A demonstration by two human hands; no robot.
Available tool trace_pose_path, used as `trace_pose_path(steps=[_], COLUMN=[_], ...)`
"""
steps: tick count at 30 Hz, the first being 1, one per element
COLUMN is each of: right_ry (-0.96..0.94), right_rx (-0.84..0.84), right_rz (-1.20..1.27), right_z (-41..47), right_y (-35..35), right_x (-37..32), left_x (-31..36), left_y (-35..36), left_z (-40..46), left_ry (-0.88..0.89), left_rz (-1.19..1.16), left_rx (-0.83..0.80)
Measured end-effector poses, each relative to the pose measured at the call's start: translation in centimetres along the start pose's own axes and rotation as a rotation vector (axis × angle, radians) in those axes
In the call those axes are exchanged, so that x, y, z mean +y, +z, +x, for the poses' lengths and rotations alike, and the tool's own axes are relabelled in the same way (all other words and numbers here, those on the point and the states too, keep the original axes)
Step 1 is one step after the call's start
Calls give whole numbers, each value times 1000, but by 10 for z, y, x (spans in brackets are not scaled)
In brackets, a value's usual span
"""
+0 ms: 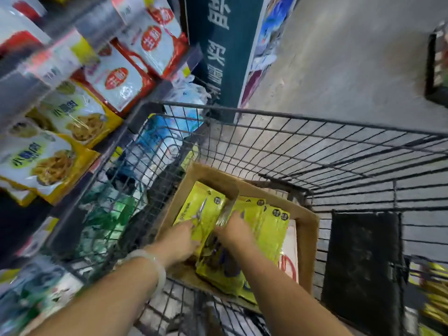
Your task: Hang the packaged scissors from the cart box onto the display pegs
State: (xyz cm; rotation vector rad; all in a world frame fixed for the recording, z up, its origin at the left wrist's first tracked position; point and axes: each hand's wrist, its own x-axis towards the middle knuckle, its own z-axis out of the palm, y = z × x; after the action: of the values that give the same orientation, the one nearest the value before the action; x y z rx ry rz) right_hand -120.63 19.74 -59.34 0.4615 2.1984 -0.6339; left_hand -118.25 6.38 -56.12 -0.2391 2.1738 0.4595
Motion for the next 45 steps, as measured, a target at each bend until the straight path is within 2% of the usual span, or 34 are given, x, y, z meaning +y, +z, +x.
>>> trace_pose_path(steps=[4, 12, 18, 21, 25, 28, 29, 31, 33, 36, 41, 45], right_ry=[34, 89, 26, -1, 17, 44, 45, 22, 13, 32, 106, 187], right_rx=[-17, -17, -83, -192, -213, -149, -86, 52, 83, 60, 129, 161], right_rz=[-58, 98, 592, 705, 723, 715, 656, 379, 141, 7, 98, 309], right_z=[37, 41, 11, 1, -3, 0, 2, 7, 7, 3, 7, 8], right_y=[15, -1, -36, -42, -30, -18, -15, -7, 0, 12, 22, 15], right_x=[-10, -6, 32, 35, 25, 20, 21, 27, 34, 35, 29, 44], left_x=[-2, -15, -4, 4, 3, -6, -8, -14, -18, -19, -12, -12], left_y=[5, 5, 0, 4, 8, 7, 5, 2, 1, 5, 19, 31], left_z=[23, 37, 33, 30, 30, 31, 32, 34, 38, 45, 43, 37], left_ry=[-36, -138, -169, -133, -157, -186, -200, -236, -251, -260, -283, -174], left_rz=[-78, -350, -540, -617, -780, -871, -895, -946, -917, -730, -375, -150], left_rx=[-12, -27, -11, -57, -97, -26, 12, 80, 142, 223, 322, 351])
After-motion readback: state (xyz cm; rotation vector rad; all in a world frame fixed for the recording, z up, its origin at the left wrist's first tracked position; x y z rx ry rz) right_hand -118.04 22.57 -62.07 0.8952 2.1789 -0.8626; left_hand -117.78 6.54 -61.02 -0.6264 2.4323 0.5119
